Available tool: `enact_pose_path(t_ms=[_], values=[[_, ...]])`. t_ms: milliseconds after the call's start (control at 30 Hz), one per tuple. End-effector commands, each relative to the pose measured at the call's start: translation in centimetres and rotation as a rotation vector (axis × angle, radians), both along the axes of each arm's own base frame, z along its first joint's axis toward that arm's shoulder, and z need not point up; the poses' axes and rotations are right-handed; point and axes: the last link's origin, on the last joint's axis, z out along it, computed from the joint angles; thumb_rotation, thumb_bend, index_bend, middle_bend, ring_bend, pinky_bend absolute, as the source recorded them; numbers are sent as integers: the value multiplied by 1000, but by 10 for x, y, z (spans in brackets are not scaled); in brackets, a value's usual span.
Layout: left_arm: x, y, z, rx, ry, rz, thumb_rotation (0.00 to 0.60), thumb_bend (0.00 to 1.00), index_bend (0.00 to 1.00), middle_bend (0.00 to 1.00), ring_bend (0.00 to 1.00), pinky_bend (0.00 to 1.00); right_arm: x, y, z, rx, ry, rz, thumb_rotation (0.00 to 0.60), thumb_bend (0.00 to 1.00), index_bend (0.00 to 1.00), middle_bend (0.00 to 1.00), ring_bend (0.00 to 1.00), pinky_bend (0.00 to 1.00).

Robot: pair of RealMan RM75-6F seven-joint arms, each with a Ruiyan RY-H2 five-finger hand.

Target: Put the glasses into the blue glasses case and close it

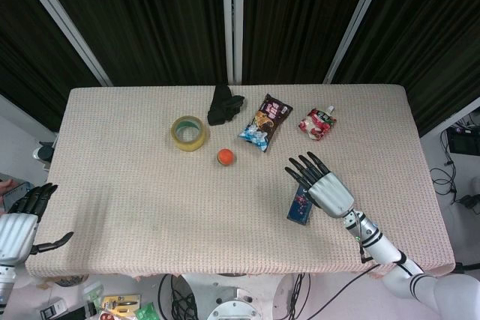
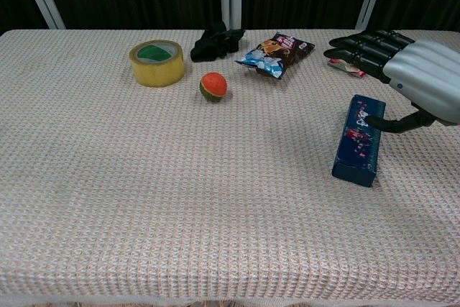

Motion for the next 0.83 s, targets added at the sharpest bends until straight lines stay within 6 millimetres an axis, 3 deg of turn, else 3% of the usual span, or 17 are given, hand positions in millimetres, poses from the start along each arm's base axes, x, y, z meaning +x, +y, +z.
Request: enact_pose_path(t_ms=[33, 133, 233, 600, 700, 833], values=[[1, 0, 0, 1, 2, -1, 381, 144, 62, 79, 88, 226, 2, 0, 4, -14, -18, 8, 600, 193, 0, 0, 0, 0], [2, -1, 1, 4, 4, -3, 382, 144, 62, 79, 88, 226, -3, 2, 19, -62, -50, 5, 600, 191, 0, 0, 0, 0], [4, 0, 1, 8, 3, -12, 382, 144, 62, 79, 88, 226, -19, 8, 47, -133, -78, -40, 600, 188, 0, 0, 0, 0], [14, 3, 3, 27, 3, -49, 380, 144, 62, 79, 87, 226, -118, 66, 164, -256, -93, -552, 600, 238, 0, 0, 0, 0], [15, 4, 4, 30, 8, -55, 379, 144, 71, 79, 88, 226, -129, 80, 179, -310, -80, -640, 600, 238, 0, 0, 0, 0], [16, 5, 4, 34, 6, -60, 375, 144, 72, 79, 88, 225, -136, 91, 180, -320, -95, -684, 600, 247, 0, 0, 0, 0]])
